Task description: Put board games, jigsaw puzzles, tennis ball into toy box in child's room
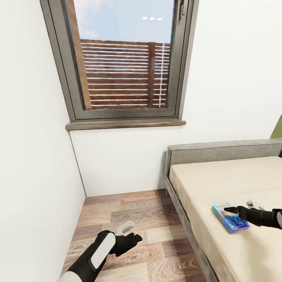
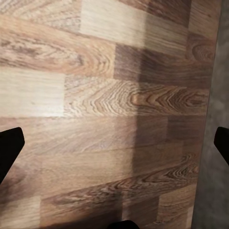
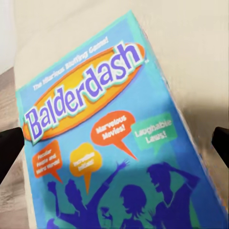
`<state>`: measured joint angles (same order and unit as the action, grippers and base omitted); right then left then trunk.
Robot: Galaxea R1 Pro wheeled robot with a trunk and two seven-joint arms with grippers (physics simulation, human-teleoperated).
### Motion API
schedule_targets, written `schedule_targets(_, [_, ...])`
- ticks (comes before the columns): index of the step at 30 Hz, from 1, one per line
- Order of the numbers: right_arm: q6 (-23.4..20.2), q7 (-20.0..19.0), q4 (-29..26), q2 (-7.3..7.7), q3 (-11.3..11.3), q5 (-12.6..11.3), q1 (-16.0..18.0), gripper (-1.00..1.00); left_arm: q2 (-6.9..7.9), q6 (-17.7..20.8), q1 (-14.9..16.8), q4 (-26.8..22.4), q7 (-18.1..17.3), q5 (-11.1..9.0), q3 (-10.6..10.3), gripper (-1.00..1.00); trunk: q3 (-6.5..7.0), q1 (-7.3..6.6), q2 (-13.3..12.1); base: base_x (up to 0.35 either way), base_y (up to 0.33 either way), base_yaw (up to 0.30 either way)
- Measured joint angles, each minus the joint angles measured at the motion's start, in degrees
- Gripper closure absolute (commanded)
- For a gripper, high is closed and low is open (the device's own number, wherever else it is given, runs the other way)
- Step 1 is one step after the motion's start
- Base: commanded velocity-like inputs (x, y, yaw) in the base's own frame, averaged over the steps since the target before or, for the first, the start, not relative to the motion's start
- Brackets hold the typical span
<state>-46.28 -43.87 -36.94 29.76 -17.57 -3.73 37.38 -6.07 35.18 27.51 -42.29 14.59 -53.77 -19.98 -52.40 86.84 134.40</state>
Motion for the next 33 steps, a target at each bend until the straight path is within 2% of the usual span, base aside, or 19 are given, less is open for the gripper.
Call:
schedule_targets(7, [-0.07,-0.02,-0.89,-1.07,0.9,-0.07,0.07,-1.0,-0.01,0.0,0.03,0.0,0.04,0.04,0.0,-1.0,0.0,0.0,0.0,0.0,0.0,0.0])
schedule_targets(18, [-0.07,0.04,-1.85,-2.62,1.1,-0.13,0.08,-1.0,-0.02,0.0,0.0,0.0,0.07,0.06,0.0,-1.0,0.0,0.0,0.0,0.0,0.0,0.0])
schedule_targets(24, [-0.12,0.01,-2.9,-3.05,3.32,-0.06,0.08,-1.0,-0.02,0.0,0.0,0.0,0.08,0.06,0.0,-1.0,0.0,0.0,0.0,0.0,0.0,0.0])
schedule_targets(33, [-0.44,-1.6,-3.26,-3.72,4.4,-0.18,0.1,-1.0,-0.02,-0.01,0.03,0.01,0.07,0.06,-0.01,-1.0,0.0,0.0,0.0,0.0,0.0,0.0])
